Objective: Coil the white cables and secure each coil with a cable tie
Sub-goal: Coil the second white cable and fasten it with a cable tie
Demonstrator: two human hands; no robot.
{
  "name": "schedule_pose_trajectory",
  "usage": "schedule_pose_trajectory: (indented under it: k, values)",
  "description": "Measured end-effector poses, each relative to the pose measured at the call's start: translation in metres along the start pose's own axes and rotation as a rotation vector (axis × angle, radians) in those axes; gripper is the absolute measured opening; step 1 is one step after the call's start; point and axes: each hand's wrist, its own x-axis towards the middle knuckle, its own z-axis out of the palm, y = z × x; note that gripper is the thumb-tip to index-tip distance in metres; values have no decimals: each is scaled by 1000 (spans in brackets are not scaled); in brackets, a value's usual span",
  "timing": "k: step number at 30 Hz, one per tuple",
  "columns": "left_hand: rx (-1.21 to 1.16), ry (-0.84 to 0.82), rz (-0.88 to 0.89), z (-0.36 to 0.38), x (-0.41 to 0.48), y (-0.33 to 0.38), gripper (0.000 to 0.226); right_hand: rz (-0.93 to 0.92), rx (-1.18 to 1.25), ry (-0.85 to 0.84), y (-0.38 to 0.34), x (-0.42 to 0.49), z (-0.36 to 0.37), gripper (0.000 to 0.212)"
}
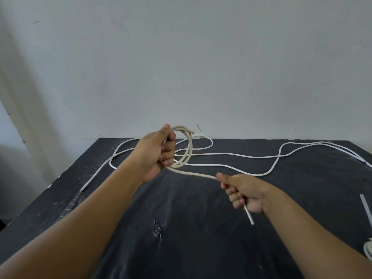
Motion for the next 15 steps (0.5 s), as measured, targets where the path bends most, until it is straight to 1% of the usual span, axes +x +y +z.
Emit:
schedule_pose_trajectory:
  k: [3, 5, 7, 10, 13, 15]
  values:
    - [88, -4, -1, 5, -6, -13, 37, -16, 410, 29, -11, 6, -2, 13]
    - [149, 11, -2, 11, -9, -22, 37, -63, 600, 64, -18, 6, 1, 22]
    - [222, 19, -1, 16, -11, -32, 38, -131, 692, 94, -26, 3, 9, 27]
    - [297, 23, 7, 26, -15, -45, 39, -239, 704, 125, -37, -6, 26, 19]
    - [298, 42, 20, 35, -15, -51, 40, -339, 584, 167, -43, -14, 42, 17]
    - [290, 43, 15, 40, -15, -54, 40, -387, 463, 155, -45, -17, 49, 22]
